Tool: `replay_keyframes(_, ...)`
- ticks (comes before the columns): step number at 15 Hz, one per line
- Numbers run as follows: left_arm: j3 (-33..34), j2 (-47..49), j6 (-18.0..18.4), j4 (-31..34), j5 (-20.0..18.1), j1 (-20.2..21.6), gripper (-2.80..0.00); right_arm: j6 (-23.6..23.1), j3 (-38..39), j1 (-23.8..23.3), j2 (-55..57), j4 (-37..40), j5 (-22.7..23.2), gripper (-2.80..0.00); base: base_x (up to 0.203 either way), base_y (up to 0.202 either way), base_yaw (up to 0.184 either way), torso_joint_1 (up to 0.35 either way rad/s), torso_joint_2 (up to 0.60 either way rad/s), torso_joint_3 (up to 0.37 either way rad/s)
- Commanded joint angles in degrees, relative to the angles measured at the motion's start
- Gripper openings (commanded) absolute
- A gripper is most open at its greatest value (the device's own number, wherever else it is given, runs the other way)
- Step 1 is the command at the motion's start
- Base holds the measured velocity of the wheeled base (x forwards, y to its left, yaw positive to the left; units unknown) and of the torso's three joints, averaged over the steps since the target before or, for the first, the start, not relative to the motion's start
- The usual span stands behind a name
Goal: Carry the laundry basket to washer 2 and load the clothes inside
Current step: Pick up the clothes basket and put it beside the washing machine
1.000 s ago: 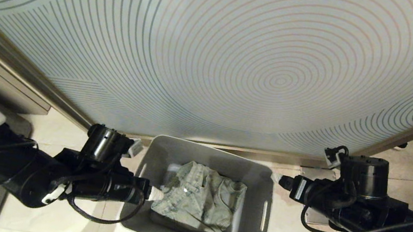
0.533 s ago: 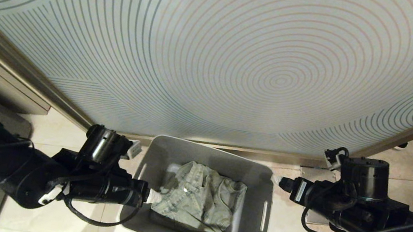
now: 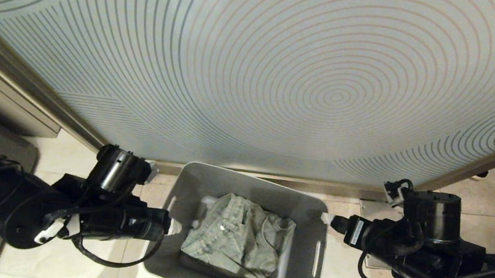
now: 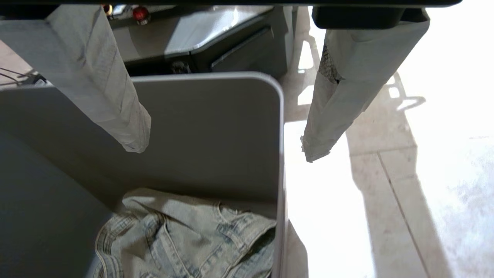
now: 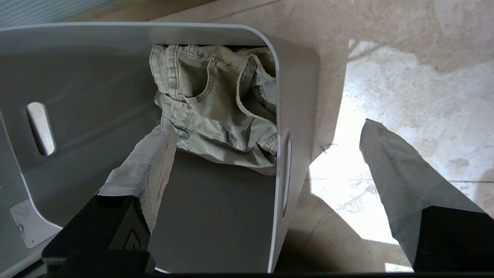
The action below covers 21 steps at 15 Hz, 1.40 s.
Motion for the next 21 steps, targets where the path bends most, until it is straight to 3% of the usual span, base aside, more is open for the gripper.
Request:
replay_keyframes(1,-0.5,3.6,0.8,-2.9,0.1,-0.1,0.0,0.2,0.0,0.3,0.4,-0.2,0.0,0.0,0.0,0.0,0.0,0.0,0.0,0.0)
replay_keyframes(6,-1.7,12.4,4.3,-13.1,0.9,-0.1,0.0,0.0,0.0,0.4,0.6,-0.2,0.1,0.0,0.0,0.0,0.0,0.0,0.0,0.0)
replay_keyframes(9,-3.7,13.7,7.0,-14.2,3.6,-0.3,0.0,0.0,0.0,0.4,1.2,-0.3,0.4,0.0,0.0,0.0,0.0,0.0,0.0,0.0)
replay_keyframes(15,-6.5,19.8,7.0,-17.2,6.9,-0.3,0.0,0.2,0.0,0.4,2.1,-0.3,0.5,0.0,0.0,0.0,0.0,0.0,0.0,0.0)
replay_keyframes(21,-7.3,22.3,7.1,-18.9,7.6,-0.3,0.0,2.2,-0.2,0.7,2.9,-0.4,2.5,0.0,0.0,0.0,0.0,0.0,0.0,0.0)
